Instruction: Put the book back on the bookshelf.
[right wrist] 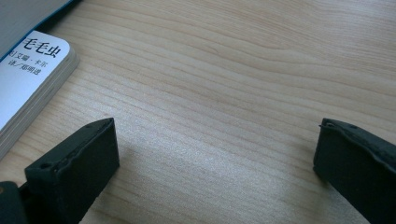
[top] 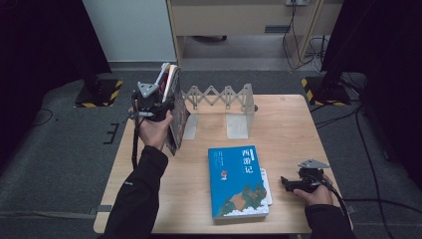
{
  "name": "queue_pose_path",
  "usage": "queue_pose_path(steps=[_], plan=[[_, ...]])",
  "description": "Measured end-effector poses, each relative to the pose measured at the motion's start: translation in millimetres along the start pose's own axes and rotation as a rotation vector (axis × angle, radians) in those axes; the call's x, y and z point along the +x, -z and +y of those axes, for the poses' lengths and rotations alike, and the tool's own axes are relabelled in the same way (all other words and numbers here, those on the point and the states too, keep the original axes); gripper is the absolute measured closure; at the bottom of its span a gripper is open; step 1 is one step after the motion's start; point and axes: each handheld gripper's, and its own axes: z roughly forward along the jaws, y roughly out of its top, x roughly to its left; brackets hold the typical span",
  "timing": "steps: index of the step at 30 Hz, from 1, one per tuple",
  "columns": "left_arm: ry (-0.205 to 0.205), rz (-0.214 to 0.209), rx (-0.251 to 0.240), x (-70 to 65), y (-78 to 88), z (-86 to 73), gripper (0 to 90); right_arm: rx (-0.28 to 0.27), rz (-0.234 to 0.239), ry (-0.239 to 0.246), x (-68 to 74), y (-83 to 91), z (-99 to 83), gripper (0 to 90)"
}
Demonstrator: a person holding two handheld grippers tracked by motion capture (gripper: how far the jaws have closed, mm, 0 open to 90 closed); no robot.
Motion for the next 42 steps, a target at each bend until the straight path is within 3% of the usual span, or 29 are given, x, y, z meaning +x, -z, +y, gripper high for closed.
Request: queue_pose_path(steps=[10,15,21,27,42], plan=[[-0.011,-0.042,-0.057,0.1,24.0,-3.2,52.6,0.0,0.0,0.0,0.0,0.0,0.0,0.4],[-0.006,-0.081,-0.065,-0.8,33.6,-9.2,50.3,0.0,0.0,0.0,0.0,0.0,0.0,0.4],[-0.028,-0.124,-0.066,-5.8,44.4,-23.3,47.3,0.0,0.0,0.0,0.0,0.0,0.0,0.4],[-0.03,-0.176,-0.028,-7.8,49.4,-47.8,45.3,-0.002,0.003,-0.001,-0.4,0.0,-0.1,0.6],[-0.027,-0.229,0.111,-3.5,44.5,-116.3,40.6,-0.004,-0.004,-0.007,-3.3,-1.2,1.0,0.6]])
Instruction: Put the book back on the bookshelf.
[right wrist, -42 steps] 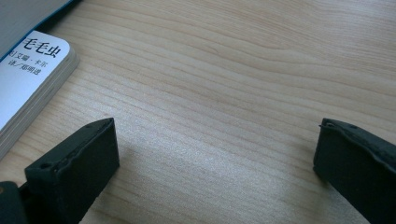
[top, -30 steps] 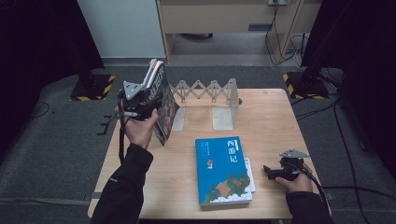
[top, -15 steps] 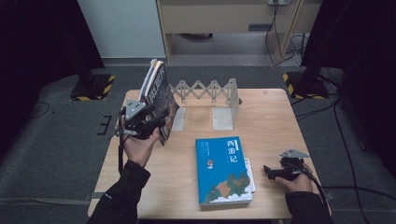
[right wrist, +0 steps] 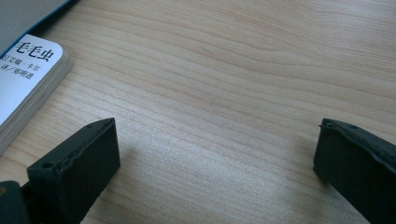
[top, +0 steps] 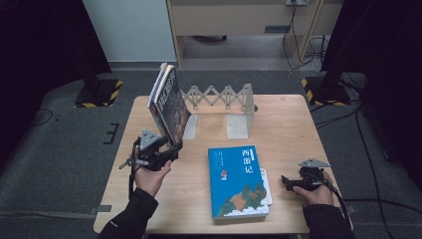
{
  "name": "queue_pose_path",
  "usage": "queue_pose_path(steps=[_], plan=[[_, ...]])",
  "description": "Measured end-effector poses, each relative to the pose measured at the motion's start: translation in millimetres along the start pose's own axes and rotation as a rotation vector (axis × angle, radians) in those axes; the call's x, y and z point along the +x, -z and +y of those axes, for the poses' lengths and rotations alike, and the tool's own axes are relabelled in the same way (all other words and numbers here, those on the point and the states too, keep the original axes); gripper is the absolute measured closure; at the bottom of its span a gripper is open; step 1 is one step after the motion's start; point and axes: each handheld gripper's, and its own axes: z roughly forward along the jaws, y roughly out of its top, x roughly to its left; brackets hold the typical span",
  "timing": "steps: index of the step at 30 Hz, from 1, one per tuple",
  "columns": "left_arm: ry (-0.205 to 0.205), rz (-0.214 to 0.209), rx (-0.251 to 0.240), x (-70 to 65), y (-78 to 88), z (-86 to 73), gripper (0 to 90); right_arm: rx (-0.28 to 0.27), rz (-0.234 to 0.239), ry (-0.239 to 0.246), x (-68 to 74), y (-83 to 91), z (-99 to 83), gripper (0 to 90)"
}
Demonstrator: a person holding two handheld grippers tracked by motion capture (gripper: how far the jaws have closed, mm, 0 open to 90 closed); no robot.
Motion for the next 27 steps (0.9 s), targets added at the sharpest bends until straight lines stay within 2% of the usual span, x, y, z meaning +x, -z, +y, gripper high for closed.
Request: queue_pose_path(steps=[3,6,8,10,17,22,27], plan=[[0.002,-0.024,0.022,-2.2,-5.7,-11.8,38.2,0.0,-0.004,-0.007,-0.2,0.0,0.2,2.1],[0.002,-0.056,0.062,-3.9,-14.6,-22.8,34.9,-0.012,-0.018,-0.022,-1.4,1.4,0.3,8.3],[0.016,-0.08,0.085,-4.3,-20.0,-29.0,32.7,-0.006,-0.016,-0.017,-1.6,4.2,1.7,17.1],[0.02,-0.097,0.104,-4.4,-24.5,-33.5,29.6,0.006,-0.014,-0.024,-0.1,6.5,3.7,19.0],[0.046,-0.133,0.153,-5.6,-38.5,-48.3,21.9,-0.053,0.011,-0.034,9.0,14.9,14.8,23.4],[0.016,-0.149,0.183,-14.2,-49.4,-55.5,17.9,-0.08,0.046,-0.032,15.7,17.9,21.9,26.1],[-0.003,-0.187,0.207,-24.1,-60.8,-61.9,18.3,-0.111,0.088,-0.044,24.5,19.3,30.0,28.2]])
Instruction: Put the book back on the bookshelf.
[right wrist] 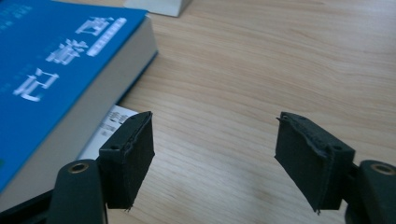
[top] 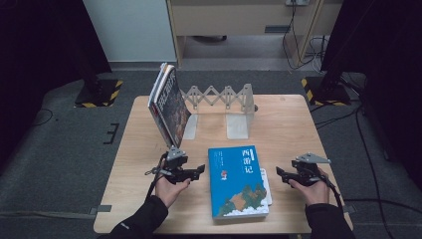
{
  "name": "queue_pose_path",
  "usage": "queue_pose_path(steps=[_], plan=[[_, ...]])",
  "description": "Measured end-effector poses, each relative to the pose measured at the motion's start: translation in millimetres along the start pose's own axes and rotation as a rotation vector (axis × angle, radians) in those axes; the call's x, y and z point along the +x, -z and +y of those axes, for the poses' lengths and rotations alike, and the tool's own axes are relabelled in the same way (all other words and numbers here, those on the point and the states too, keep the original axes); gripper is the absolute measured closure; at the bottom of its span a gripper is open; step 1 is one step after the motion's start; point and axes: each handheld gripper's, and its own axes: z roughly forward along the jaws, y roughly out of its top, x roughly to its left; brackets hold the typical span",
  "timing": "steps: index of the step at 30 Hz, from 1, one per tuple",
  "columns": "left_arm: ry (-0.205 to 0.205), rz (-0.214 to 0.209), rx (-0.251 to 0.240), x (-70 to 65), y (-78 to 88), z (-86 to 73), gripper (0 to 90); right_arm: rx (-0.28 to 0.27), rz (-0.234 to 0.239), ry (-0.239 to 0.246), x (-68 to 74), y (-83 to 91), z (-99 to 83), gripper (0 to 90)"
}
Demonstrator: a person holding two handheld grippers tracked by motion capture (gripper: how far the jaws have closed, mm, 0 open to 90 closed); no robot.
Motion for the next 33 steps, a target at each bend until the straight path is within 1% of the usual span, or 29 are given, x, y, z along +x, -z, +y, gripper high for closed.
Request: queue_pose_path(steps=[1,3,5,6,8,12,13,16,18,20,25,26,27,29,31,33], plan=[[-0.011,-0.004,0.005,-1.7,-2.3,-0.3,18.2,-0.002,0.007,-0.004,2.0,0.0,1.2,28.3],[-0.015,-0.018,0.005,-5.3,-7.6,-1.0,17.5,-0.015,0.031,-0.005,8.2,-0.8,4.4,28.9],[-0.014,-0.03,0.009,-6.9,-11.5,-1.5,17.5,-0.016,0.057,-0.014,13.2,-1.9,6.4,29.2],[-0.007,-0.037,0.009,-8.6,-14.7,-2.2,17.5,-0.018,0.07,-0.021,16.2,-2.8,7.6,29.6],[-0.003,-0.04,0.019,-10.2,-18.6,-3.5,17.4,-0.013,0.088,-0.015,20.6,-4.8,9.9,30.1],[-0.003,-0.048,0.029,-14.2,-26.9,-5.0,16.3,-0.008,0.13,-0.029,27.2,-8.5,12.8,32.0],[-0.002,-0.053,0.035,-15.1,-29.1,-5.5,16.2,-0.009,0.14,-0.038,28.8,-9.0,13.3,32.5],[-0.013,-0.053,0.06,-17.9,-35.6,-7.6,14.8,-0.009,0.164,-0.037,33.5,-11.6,14.8,33.6],[-0.002,-0.07,0.06,-19.0,-39.3,-7.8,13.0,0.002,0.175,-0.036,37.4,-13.5,15.5,34.4],[0.003,-0.074,0.058,-18.8,-41.8,-7.6,12.4,0.009,0.186,-0.034,40.1,-15.7,15.8,35.9],[0.048,-0.112,0.075,-15.4,-47.2,-7.3,10.8,0.035,0.212,-0.031,46.7,-21.3,16.3,37.7],[0.056,-0.119,0.076,-14.6,-48.5,-7.6,10.3,0.035,0.216,-0.023,47.3,-22.2,16.4,38.1],[0.061,-0.123,0.077,-13.9,-49.6,-7.9,9.2,0.037,0.221,-0.028,48.8,-23.0,16.5,38.4],[0.078,-0.136,0.078,-13.1,-51.4,-8.2,8.6,0.043,0.224,-0.021,50.3,-24.6,16.5,39.2],[0.081,-0.144,0.075,-12.3,-53.0,-8.4,8.6,0.053,0.229,-0.018,51.8,-26.2,16.3,39.9],[0.092,-0.164,0.074,-12.1,-55.3,-9.2,8.6,0.057,0.237,-0.023,52.3,-27.3,16.2,40.3]])
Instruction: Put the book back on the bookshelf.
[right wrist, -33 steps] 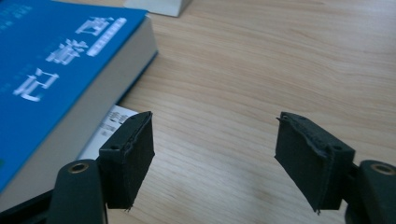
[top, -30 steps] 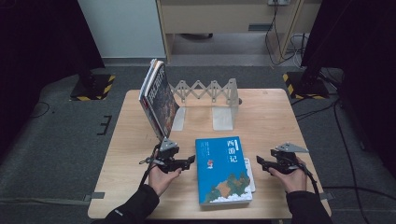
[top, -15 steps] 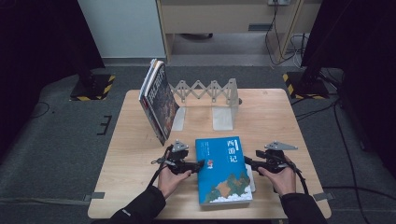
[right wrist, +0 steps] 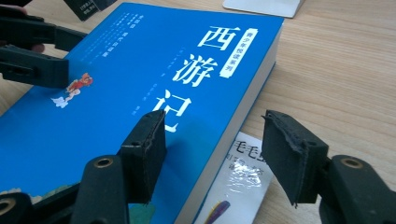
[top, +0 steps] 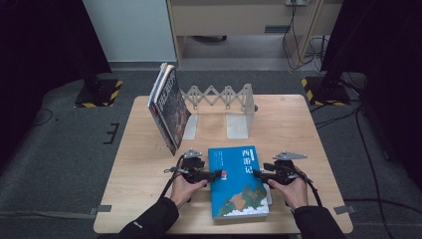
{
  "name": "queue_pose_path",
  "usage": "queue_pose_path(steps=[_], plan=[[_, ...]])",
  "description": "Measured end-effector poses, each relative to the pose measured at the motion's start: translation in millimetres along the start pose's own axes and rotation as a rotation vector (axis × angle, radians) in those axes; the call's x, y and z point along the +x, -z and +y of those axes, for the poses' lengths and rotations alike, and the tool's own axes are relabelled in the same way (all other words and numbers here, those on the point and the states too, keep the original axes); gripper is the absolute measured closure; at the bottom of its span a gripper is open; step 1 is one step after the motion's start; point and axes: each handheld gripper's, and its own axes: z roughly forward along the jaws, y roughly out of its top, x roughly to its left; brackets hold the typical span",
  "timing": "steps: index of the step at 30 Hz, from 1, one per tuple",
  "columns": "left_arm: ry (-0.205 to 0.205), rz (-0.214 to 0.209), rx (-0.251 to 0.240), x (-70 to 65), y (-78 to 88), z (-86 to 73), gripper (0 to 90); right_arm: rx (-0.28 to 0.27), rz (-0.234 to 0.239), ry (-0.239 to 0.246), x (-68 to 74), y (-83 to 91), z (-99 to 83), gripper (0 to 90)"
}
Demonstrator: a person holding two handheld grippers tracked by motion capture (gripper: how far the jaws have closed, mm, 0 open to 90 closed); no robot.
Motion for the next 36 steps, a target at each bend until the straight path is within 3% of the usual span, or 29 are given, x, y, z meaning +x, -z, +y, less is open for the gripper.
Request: queue_pose_path(steps=[5,17,24,36], plan=[[0.025,-0.034,-0.032,1.3,-5.8,-3.9,8.8,0.001,0.011,-0.015,0.0,-2.2,-0.3,40.5],[0.074,-0.09,-0.056,7.8,-13.1,-8.4,6.1,-0.005,0.037,-0.033,-0.9,-6.2,-0.4,42.5],[0.075,-0.091,-0.079,7.5,-14.3,-10.6,5.3,-0.009,0.051,-0.047,-0.5,-8.7,-0.3,43.4],[0.057,-0.084,-0.068,3.6,-16.2,-10.1,0.8,-0.016,0.07,-0.07,-1.1,-11.7,-1.2,43.2]])
